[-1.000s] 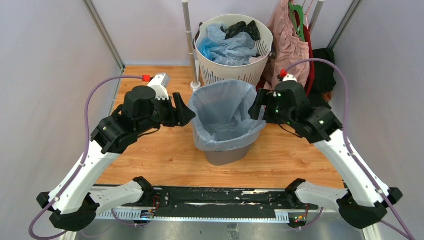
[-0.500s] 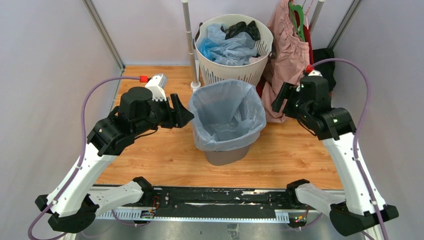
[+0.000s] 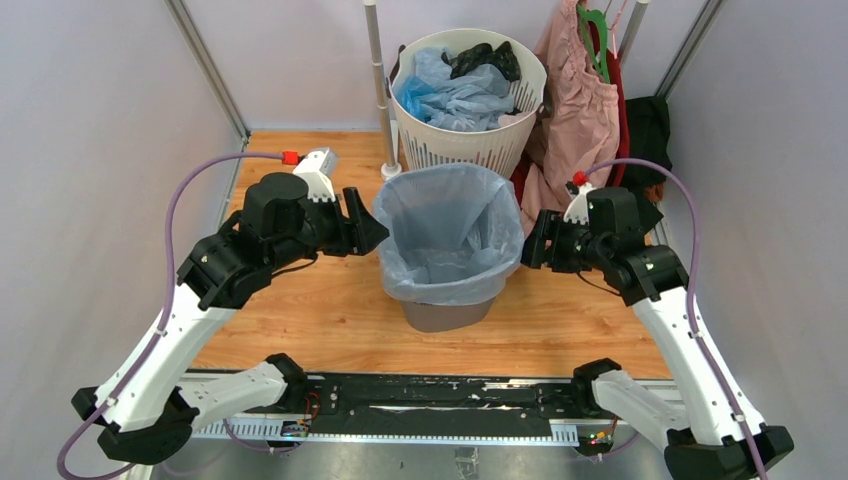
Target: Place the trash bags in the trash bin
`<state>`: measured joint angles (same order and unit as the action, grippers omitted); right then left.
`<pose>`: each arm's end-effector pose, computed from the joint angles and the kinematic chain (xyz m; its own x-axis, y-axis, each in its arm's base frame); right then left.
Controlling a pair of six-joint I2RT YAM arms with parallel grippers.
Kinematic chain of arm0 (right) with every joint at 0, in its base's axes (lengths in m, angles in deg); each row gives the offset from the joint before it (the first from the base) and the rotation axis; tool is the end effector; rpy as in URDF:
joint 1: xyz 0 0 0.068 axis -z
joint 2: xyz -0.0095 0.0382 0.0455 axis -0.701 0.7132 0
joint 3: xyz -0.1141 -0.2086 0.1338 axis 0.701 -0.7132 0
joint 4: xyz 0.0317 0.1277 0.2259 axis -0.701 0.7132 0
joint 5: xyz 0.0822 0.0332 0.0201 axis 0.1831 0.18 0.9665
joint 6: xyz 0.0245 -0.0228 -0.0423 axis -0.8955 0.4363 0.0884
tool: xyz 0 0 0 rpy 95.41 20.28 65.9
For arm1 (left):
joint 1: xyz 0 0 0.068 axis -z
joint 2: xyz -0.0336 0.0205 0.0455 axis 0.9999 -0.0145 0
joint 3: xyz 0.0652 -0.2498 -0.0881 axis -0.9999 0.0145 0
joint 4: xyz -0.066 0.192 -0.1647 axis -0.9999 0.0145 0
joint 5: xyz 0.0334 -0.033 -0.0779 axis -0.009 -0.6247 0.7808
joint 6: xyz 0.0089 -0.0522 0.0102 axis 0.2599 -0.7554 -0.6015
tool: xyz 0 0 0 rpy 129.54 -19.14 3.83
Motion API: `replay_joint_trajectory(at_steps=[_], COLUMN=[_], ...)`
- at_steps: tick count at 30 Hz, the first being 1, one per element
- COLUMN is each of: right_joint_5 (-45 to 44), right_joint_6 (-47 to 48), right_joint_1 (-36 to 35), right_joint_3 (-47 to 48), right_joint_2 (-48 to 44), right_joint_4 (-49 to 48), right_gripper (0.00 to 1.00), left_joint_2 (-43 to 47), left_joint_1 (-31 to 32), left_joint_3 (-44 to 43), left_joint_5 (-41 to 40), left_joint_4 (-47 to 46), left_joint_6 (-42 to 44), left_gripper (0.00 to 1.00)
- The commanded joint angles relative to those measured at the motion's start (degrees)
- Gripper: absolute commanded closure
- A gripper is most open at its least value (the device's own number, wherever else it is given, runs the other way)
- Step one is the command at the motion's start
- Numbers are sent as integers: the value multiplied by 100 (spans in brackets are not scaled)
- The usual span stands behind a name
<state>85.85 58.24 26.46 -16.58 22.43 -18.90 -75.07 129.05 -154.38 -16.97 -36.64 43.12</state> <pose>0.1668 0.0647 0.3669 -0.7123 0.2016 -0.6723 -0.2290 0.8387 0.4941 0.1287 -0.1066 0.4414 -0.6276 -0.2205 -0.7467 0.3253 0.7971 -0.5088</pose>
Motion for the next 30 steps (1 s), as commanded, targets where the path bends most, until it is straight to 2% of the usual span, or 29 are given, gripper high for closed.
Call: replay_joint_trajectory(at_steps=[1,7,16,18,20,22,24,26,27,28,30], right_joint_5=[1152,1883,2069,1681,659,-83,-449,-822,-910,-827,-696], right_joint_6=[188,64,264,281,243,116,-103,-290,-381,-408,-490], right_joint_1=[-98,-170,-180,-175,-173,-172,-165,-173,-141,-111,-72], right_joint_3=[-356,-868,-661,-566,-347,-218,-125,-76,-199,-259,-431], right_joint_2=[-366,-816,-877,-865,-899,-1003,-1067,-1036,-677,-521,-258], right_joint_4=[-197,-206,519,861,1277,1342,1265,1187,885,704,376], right_gripper=[34,35,38,38,34,32,32,37,45,49,51], left_joint_2=[-76,-102,-289,-352,-404,-449,-481,-485,-489,-486,-483], left_joint_1=[-30,-33,-31,-33,-28,-33,-33,-31,-33,-33,-33], left_joint_3=[-94,-95,-269,-313,-337,-356,-371,-375,-388,-389,-386], left_joint_5=[-6,-50,9,28,44,57,80,89,86,90,91], left_joint_4=[89,81,89,89,89,89,89,91,97,98,98], left_joint_6=[82,80,145,156,154,152,156,150,141,139,131], left_gripper=[37,37,38,38,38,38,38,39,39,39,39])
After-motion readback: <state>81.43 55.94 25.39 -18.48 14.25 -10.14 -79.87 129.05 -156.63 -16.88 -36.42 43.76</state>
